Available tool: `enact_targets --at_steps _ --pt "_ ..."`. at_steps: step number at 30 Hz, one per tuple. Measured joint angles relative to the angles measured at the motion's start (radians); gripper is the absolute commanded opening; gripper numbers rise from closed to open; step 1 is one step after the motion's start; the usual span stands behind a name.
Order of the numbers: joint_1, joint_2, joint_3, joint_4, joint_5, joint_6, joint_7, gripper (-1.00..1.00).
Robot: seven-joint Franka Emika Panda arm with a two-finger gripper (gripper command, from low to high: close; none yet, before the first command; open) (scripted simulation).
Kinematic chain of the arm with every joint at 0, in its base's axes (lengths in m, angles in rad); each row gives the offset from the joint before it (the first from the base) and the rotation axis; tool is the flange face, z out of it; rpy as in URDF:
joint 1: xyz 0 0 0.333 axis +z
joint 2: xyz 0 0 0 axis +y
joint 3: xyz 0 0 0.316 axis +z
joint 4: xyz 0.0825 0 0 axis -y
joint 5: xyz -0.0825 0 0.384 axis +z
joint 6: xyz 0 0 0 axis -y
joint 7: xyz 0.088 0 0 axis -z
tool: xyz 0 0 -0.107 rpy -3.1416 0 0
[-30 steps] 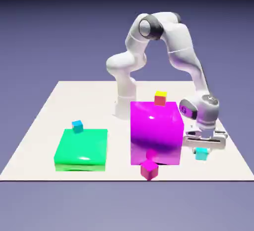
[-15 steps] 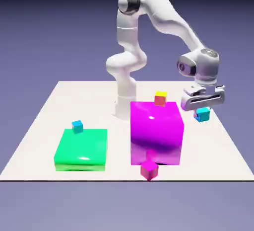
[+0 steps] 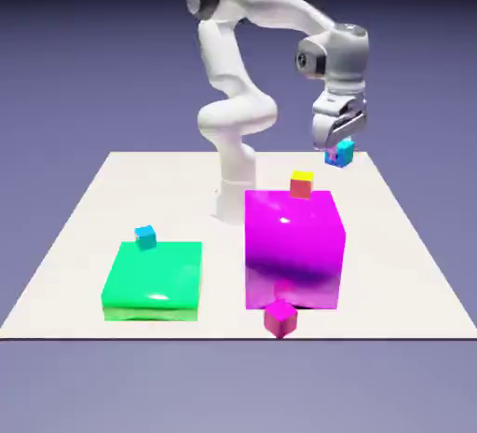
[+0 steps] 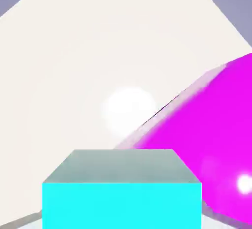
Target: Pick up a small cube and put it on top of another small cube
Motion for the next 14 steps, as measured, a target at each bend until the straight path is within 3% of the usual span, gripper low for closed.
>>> enact_targets --at_steps 6,10,11,14 --pt "-0.07 -0.129 -0.027 -0.049 -0.037 -0.096 -0.113 -1.0" --pt "-0.069 -0.088 -0.022 -0.181 -0.033 0.078 -0.113 -1.0" --pt "-0.068 -0.081 -0.021 -0.202 -0.032 0.105 -0.113 1.0" --pt "-0.069 -0.091 -0.023 -0.169 -0.036 0.063 -0.112 1.0"
